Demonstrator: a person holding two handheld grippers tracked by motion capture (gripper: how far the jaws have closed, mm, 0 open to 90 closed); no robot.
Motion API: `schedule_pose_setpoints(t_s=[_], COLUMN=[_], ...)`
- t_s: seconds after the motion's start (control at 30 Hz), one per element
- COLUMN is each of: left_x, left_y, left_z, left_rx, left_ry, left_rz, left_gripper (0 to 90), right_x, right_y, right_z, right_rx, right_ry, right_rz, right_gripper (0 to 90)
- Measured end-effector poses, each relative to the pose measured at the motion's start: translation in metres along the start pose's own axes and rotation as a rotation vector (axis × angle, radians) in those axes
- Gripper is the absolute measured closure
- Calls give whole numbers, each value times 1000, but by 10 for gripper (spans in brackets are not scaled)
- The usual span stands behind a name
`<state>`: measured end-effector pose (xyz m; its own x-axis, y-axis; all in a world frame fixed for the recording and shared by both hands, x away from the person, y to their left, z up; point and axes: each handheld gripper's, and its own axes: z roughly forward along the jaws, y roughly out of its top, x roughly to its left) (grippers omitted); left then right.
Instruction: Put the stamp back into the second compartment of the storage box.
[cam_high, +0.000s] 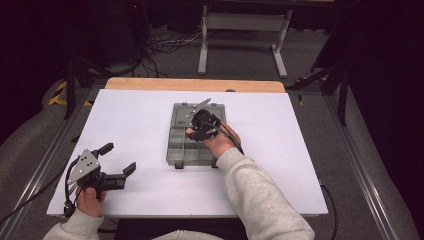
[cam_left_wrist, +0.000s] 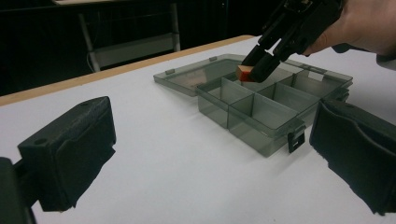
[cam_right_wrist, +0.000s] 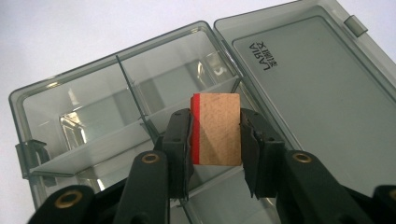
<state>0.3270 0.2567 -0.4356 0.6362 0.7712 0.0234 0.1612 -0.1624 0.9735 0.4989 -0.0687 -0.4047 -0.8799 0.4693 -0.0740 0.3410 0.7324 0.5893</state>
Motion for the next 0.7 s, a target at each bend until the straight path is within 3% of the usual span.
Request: schedule_pose_setpoints(t_s=[0.7], left_x=[0], left_y=[0], left_z=[0], left_rx=[-2], left_ry=[0], left_rz=[-4], left_gripper=[12], right_x=[-1], right_y=[-1], right_z=[10], right_rx=[35], right_ry=[19], right_rz=[-3], right_gripper=[657])
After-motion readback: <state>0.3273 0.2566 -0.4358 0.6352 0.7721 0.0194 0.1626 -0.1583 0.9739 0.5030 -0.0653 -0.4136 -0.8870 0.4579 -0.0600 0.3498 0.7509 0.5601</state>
